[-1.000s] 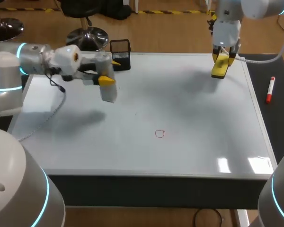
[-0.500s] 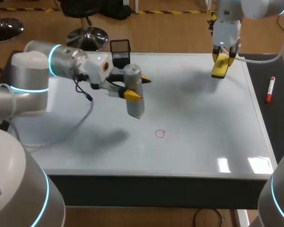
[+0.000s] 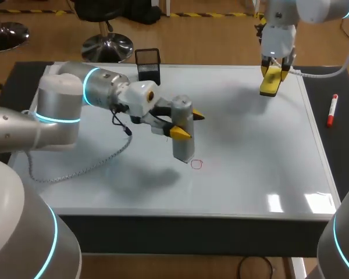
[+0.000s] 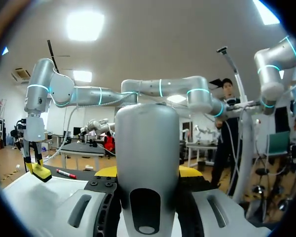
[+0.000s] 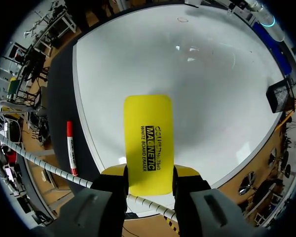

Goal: Pick up the inspection probe, press it on each red-marked spot on the whiteboard one by one, put down the probe, pick up the eraser, and wipe off all the red marks.

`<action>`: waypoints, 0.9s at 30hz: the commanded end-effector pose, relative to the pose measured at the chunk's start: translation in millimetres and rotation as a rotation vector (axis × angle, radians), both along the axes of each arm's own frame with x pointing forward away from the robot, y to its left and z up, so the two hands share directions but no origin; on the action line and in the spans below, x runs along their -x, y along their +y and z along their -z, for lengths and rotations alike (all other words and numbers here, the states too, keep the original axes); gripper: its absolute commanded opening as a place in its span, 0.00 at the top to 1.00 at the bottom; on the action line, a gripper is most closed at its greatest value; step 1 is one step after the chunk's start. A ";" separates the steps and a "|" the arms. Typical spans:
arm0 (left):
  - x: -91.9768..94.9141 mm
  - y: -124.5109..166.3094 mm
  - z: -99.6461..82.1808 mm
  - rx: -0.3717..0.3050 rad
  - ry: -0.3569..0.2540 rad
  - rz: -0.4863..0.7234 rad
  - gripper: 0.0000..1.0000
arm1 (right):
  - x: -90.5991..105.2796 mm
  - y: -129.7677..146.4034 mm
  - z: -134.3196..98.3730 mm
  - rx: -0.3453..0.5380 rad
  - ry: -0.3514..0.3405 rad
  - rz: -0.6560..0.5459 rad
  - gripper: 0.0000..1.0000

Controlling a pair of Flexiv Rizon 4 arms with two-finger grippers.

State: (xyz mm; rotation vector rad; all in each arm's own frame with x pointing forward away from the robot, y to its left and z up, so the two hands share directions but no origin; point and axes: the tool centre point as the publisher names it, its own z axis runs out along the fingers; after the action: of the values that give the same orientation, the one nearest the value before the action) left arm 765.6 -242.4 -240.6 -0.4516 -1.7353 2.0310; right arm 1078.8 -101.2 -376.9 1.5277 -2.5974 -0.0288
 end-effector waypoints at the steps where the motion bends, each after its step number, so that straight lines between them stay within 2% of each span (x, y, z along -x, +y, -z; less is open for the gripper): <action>1: -1.6 -17.4 6.3 0.002 0.003 0.038 1.00 | -0.1 -0.4 -1.4 0.004 -0.001 -0.002 1.00; 11: -0.7 -34.6 21.2 -0.001 0.026 0.065 1.00 | -0.1 -0.4 -1.4 0.004 -0.001 -0.002 1.00; 27: -5.3 -48.7 39.0 -0.006 0.012 0.080 1.00 | -0.1 -0.4 -1.4 0.004 -0.001 -0.002 1.00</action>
State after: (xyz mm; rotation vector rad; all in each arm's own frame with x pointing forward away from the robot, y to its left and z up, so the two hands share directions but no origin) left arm 766.7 -287.6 -277.1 -0.4897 -1.7002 1.9710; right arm 1078.8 -101.2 -376.9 1.5277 -2.5975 -0.0289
